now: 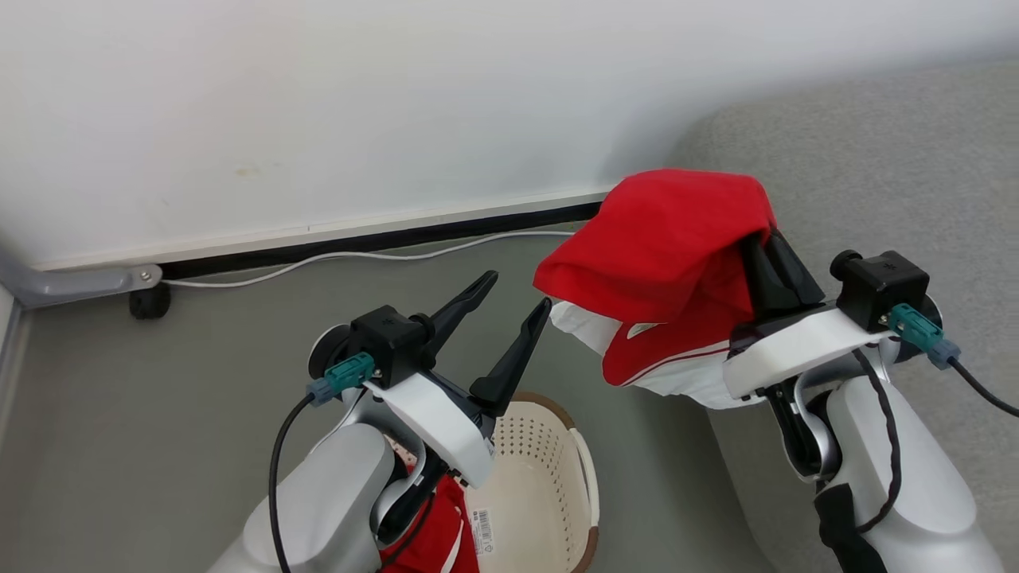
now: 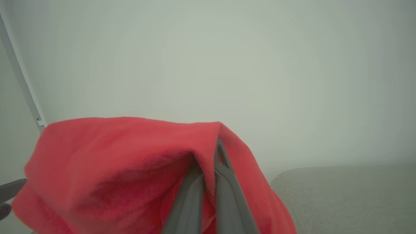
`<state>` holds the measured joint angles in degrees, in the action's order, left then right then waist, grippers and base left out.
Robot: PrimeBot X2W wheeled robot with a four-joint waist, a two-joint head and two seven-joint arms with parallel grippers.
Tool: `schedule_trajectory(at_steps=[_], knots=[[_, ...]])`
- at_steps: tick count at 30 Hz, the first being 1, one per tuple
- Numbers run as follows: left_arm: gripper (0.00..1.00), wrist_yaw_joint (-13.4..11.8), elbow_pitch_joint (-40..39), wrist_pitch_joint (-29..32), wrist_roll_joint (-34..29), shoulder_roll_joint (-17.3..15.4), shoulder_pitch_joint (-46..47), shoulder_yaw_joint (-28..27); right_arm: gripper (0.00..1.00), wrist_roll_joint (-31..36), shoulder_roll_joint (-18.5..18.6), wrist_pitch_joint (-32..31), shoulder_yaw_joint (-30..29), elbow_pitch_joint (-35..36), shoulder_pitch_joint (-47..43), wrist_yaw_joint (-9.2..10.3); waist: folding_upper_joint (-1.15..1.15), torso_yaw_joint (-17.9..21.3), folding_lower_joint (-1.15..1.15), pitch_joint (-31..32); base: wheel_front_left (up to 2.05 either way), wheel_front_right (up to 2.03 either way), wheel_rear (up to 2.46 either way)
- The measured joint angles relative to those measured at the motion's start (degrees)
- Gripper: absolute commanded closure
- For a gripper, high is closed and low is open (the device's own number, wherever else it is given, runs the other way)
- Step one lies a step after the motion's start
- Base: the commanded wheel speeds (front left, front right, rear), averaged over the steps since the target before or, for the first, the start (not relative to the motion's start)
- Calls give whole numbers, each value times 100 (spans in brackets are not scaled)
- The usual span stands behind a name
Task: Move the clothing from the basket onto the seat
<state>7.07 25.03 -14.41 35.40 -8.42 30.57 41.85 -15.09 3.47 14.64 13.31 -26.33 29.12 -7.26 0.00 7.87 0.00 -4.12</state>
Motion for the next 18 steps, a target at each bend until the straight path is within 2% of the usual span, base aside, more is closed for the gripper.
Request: schedule_trajectory(at_steps=[10, 18], knots=[[0, 0, -133, 0, -1, 20, -391, -162, 100, 153, 20, 1, -259, 101, -140, 0, 0, 706, 0, 187, 0, 0, 0], [0, 0, -236, 0, -9, 78, -457, -231, 100, 149, 224, 1, -394, 269, -159, 0, 0, 1253, 0, 266, 0, 0, 0]])
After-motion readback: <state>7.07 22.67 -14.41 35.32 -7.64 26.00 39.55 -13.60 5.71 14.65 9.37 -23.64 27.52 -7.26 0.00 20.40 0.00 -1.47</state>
